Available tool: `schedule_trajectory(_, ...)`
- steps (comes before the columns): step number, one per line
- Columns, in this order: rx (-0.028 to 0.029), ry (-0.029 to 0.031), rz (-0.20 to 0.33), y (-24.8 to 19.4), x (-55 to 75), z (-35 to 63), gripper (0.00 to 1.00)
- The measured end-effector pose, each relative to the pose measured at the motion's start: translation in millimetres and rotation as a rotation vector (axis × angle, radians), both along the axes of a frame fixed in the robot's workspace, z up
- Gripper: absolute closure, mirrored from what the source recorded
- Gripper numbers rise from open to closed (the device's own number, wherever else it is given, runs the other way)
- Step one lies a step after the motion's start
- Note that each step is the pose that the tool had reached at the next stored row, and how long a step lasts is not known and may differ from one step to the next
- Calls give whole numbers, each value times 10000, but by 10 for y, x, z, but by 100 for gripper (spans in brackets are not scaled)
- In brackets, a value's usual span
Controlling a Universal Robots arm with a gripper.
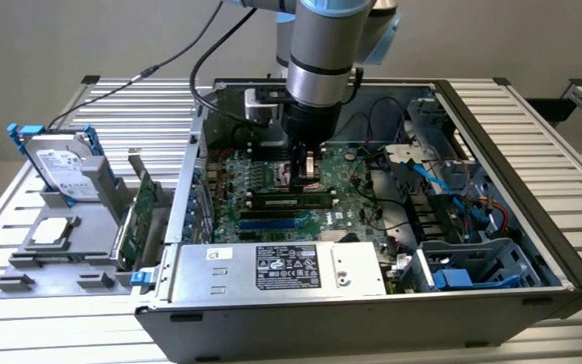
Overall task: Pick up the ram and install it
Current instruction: 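Press down the ram until it locks into place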
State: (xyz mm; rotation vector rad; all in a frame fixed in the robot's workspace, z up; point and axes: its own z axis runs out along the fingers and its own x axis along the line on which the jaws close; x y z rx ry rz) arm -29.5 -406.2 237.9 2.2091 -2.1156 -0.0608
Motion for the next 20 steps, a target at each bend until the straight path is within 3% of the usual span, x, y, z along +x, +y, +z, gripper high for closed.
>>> schedule_trajectory(6, -8, -43, -47, 0, 0, -72, 89)
schedule_trajectory(12, -35, -47, -80, 2, -1, -160, 89)
schedule_trajectory(16, -6, -58, -86, 7, 0, -115, 89)
schedule_trajectory(20, -23, -34, -85, 5, -1, -4, 89)
